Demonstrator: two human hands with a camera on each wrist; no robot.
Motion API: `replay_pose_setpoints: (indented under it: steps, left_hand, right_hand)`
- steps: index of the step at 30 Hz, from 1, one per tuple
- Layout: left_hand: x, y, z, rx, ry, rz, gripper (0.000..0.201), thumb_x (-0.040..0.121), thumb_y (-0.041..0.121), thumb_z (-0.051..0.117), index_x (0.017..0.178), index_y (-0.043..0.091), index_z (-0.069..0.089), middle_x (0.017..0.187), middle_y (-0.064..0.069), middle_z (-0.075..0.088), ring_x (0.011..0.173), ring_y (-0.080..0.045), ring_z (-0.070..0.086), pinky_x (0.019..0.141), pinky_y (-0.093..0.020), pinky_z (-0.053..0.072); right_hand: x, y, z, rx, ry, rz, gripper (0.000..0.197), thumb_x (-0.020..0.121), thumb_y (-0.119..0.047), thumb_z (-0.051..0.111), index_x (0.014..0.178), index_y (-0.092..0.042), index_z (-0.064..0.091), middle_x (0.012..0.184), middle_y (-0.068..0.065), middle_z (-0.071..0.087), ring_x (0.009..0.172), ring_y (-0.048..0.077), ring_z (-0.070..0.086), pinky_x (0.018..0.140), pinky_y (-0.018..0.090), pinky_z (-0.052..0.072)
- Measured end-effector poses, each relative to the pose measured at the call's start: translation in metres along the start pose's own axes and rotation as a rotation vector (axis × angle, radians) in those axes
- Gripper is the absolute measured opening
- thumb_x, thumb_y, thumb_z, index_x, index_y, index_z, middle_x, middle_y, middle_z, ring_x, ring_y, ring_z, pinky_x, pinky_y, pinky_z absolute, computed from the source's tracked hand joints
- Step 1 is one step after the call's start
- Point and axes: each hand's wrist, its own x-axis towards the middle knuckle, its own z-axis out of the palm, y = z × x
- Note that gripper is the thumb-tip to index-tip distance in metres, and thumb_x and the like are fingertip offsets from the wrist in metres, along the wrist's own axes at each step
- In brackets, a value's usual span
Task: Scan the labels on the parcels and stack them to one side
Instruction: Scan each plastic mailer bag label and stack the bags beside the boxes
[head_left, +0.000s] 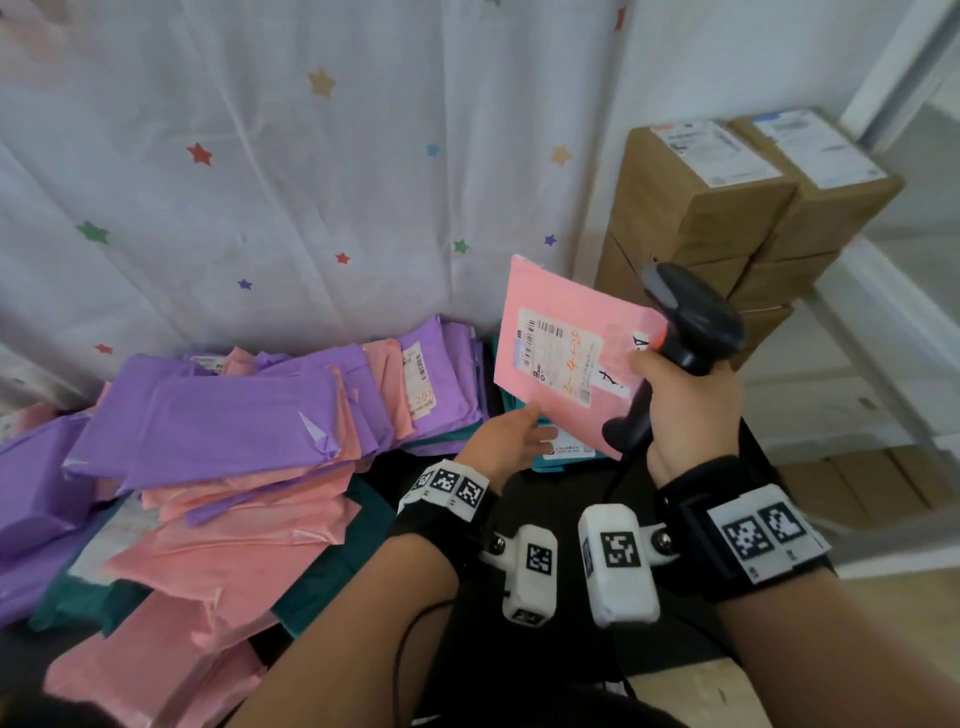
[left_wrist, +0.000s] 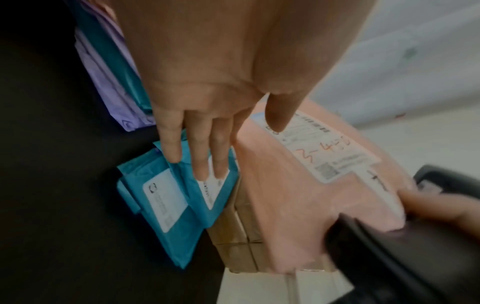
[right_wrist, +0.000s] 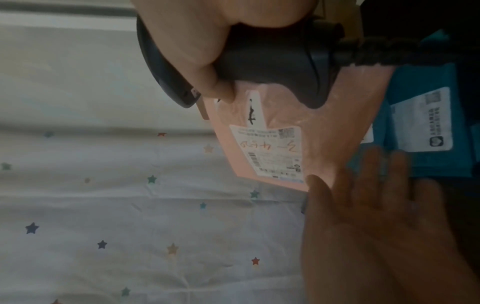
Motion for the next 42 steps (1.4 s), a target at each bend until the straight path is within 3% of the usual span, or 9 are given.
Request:
replay_pose_setpoints:
  steps: [7, 11, 14, 17, 20, 24, 31, 36, 42]
  left_hand:
    - [-0.004, 0.014, -0.014, -0.441, 0.172, 0.176, 0.036, 0.088, -0.001, 0.061, 0.123, 0.001, 0.055, 0.117, -0.012, 0.067, 0.106, -0.027, 0.065, 0.088, -0.039, 0.055]
    - [-0.012, 0.027, -0.031, -0.348, 0.336, 0.268, 0.022, 0.085, 0.001, 0.065, 0.105, 0.01, 0.065, 0.108, -0.008, 0.071, 0.102, -0.03, 0.067, 0.087, -0.049, 0.054]
    - [-0.018, 0.033, -0.047, -0.067, 0.475, 0.387, 0.012, 0.086, 0.007, 0.064, 0.093, 0.017, 0.064, 0.098, 0.0, 0.071, 0.086, -0.016, 0.067, 0.07, -0.029, 0.056]
    - [-0.021, 0.035, -0.061, 0.163, 0.555, 0.43, 0.006, 0.087, 0.013, 0.064, 0.091, 0.018, 0.061, 0.082, 0.005, 0.065, 0.069, -0.005, 0.058, 0.053, -0.011, 0.046]
    - [-0.022, 0.033, -0.07, 0.19, 0.572, 0.377, 0.006, 0.088, 0.015, 0.063, 0.086, 0.019, 0.059, 0.089, -0.003, 0.067, 0.075, -0.016, 0.061, 0.068, -0.028, 0.053]
    - [-0.025, 0.031, -0.072, 0.072, 0.536, 0.315, 0.011, 0.089, 0.012, 0.062, 0.089, 0.023, 0.062, 0.104, -0.006, 0.07, 0.098, -0.027, 0.065, 0.09, -0.048, 0.052]
    - [-0.027, 0.027, -0.071, 0.007, 0.516, 0.288, 0.015, 0.09, 0.012, 0.061, 0.104, 0.016, 0.065, 0.107, -0.005, 0.071, 0.1, -0.025, 0.066, 0.093, -0.045, 0.051]
    - [-0.023, 0.027, -0.07, 0.02, 0.52, 0.295, 0.011, 0.091, 0.012, 0.06, 0.098, 0.018, 0.065, 0.104, -0.003, 0.07, 0.09, -0.016, 0.065, 0.076, -0.03, 0.051]
    - [-0.015, 0.026, -0.067, 0.01, 0.518, 0.277, 0.018, 0.09, 0.01, 0.06, 0.107, 0.012, 0.065, 0.103, -0.002, 0.071, 0.092, -0.018, 0.066, 0.082, -0.035, 0.053]
  right_hand:
    - [-0.003, 0.014, -0.007, 0.019, -0.034, 0.048, 0.044, 0.062, -0.019, 0.08, 0.105, -0.016, 0.071, 0.096, 0.001, 0.076, 0.087, 0.016, 0.075, 0.073, 0.036, 0.059]
    - [-0.004, 0.028, -0.007, -0.005, -0.067, 0.05, 0.036, 0.071, -0.018, 0.081, 0.105, -0.016, 0.068, 0.095, 0.001, 0.075, 0.082, 0.014, 0.075, 0.064, 0.025, 0.058]
    - [-0.008, 0.032, -0.004, -0.092, -0.081, 0.004, 0.021, 0.077, -0.018, 0.081, 0.09, -0.024, 0.066, 0.082, -0.005, 0.074, 0.075, 0.01, 0.074, 0.059, 0.021, 0.056]
    - [-0.014, 0.028, 0.004, -0.208, -0.207, 0.003, 0.02, 0.079, -0.019, 0.081, 0.087, -0.026, 0.064, 0.087, -0.003, 0.073, 0.072, 0.01, 0.072, 0.058, 0.024, 0.056]
    - [-0.025, 0.024, 0.012, -0.279, -0.35, -0.012, 0.015, 0.079, -0.021, 0.081, 0.085, -0.02, 0.067, 0.074, -0.005, 0.072, 0.057, 0.006, 0.068, 0.048, 0.017, 0.049]
    - [-0.035, 0.021, 0.019, -0.316, -0.419, 0.024, 0.017, 0.082, -0.027, 0.079, 0.091, -0.017, 0.069, 0.077, 0.001, 0.072, 0.059, 0.009, 0.068, 0.049, 0.015, 0.048]
    - [-0.037, 0.019, 0.018, -0.327, -0.462, 0.055, 0.016, 0.084, -0.031, 0.077, 0.093, -0.02, 0.069, 0.069, 0.004, 0.072, 0.056, 0.003, 0.066, 0.048, 0.011, 0.045]
    - [-0.035, 0.019, 0.018, -0.329, -0.463, 0.056, 0.017, 0.084, -0.033, 0.076, 0.095, -0.023, 0.068, 0.07, 0.001, 0.072, 0.063, 0.009, 0.07, 0.05, 0.013, 0.047]
    - [-0.03, 0.018, 0.015, -0.305, -0.47, 0.05, 0.013, 0.084, -0.032, 0.077, 0.09, -0.025, 0.066, 0.065, -0.007, 0.072, 0.061, 0.008, 0.07, 0.051, 0.014, 0.049]
